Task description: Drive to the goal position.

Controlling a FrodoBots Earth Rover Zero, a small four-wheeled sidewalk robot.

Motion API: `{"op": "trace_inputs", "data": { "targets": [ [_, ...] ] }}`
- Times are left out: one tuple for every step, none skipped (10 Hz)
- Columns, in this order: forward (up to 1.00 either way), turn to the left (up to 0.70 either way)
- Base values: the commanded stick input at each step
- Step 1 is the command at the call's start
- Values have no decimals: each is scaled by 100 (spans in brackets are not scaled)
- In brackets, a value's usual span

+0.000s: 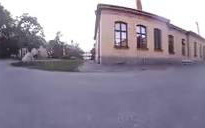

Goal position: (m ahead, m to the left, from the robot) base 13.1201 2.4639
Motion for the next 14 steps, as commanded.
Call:
{"op": "trace_inputs", "data": {
  "targets": [
    [85, 0],
    [85, 0],
    [85, 0],
    [85, 0],
    [85, 0],
    [85, 0],
    [85, 0],
    [85, 0],
    [85, 0],
    [85, 13],
    [85, 27],
    [85, 27],
    [85, 27],
    [85, 27]
  ]
}}
